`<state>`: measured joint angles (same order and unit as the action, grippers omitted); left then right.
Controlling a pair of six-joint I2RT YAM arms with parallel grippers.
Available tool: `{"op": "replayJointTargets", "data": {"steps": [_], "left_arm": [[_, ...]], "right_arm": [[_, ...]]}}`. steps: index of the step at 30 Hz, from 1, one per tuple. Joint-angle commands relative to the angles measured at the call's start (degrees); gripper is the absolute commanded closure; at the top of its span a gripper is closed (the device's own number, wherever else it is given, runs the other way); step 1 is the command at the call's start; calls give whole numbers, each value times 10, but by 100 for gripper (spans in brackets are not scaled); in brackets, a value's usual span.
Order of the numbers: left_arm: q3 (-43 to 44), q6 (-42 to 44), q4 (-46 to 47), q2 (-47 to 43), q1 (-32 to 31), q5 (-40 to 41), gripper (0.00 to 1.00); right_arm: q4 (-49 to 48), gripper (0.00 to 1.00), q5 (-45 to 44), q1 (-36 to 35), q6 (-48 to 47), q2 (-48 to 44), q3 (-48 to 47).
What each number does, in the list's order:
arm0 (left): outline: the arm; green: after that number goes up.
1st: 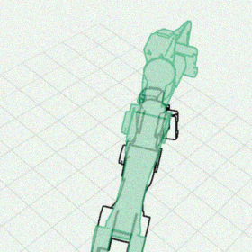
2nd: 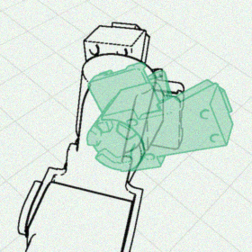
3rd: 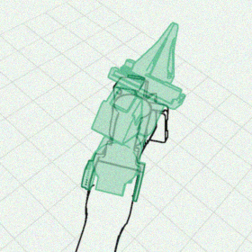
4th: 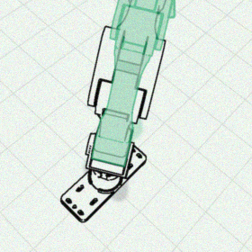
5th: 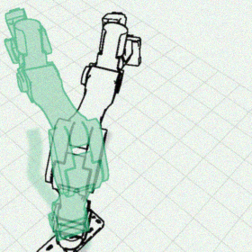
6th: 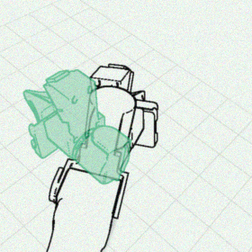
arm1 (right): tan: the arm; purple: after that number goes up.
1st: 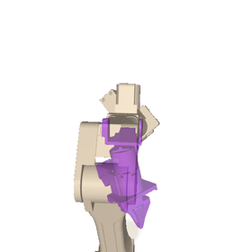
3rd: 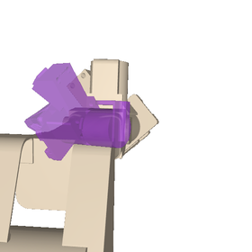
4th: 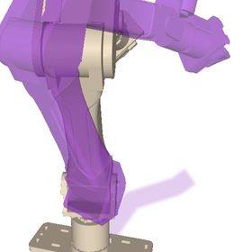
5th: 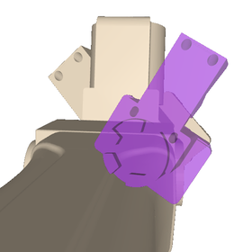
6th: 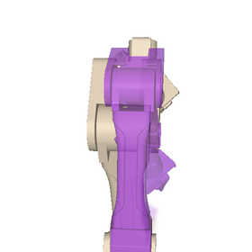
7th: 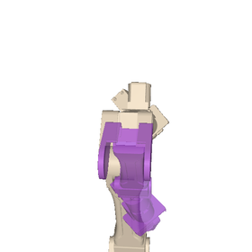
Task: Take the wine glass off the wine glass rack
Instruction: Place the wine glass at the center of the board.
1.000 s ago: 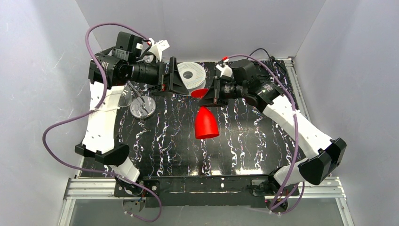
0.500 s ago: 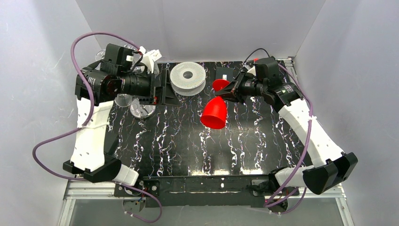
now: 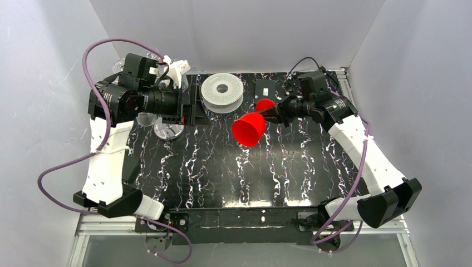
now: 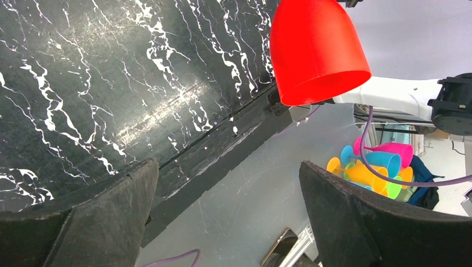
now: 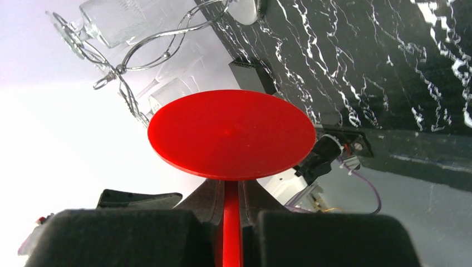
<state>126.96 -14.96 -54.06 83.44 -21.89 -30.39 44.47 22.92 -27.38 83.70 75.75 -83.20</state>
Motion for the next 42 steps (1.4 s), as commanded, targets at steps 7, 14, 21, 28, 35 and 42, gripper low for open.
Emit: {"op": "replayJointTargets", "data": {"steps": [7, 14, 21, 28, 35, 42], "left_arm": [[48, 29, -81, 12, -15, 5, 2], [88, 34, -85, 42, -22, 7, 3], [137, 41, -89, 79, -38, 5, 4], [206, 58, -106, 138, -73, 27, 5], [259, 57, -107, 180, -86, 43, 8], [291, 44, -102, 218, -88, 35, 16]], "right_arm": [[123, 99, 4, 3, 126, 14, -46], [86, 99, 78, 3, 226, -2, 23], [123, 99, 76, 4, 277, -5, 14], [100, 99, 113, 8, 302, 4, 35], [83, 99, 144, 26, 317, 11, 42], [77, 99, 168, 31, 315, 34, 33]]}}
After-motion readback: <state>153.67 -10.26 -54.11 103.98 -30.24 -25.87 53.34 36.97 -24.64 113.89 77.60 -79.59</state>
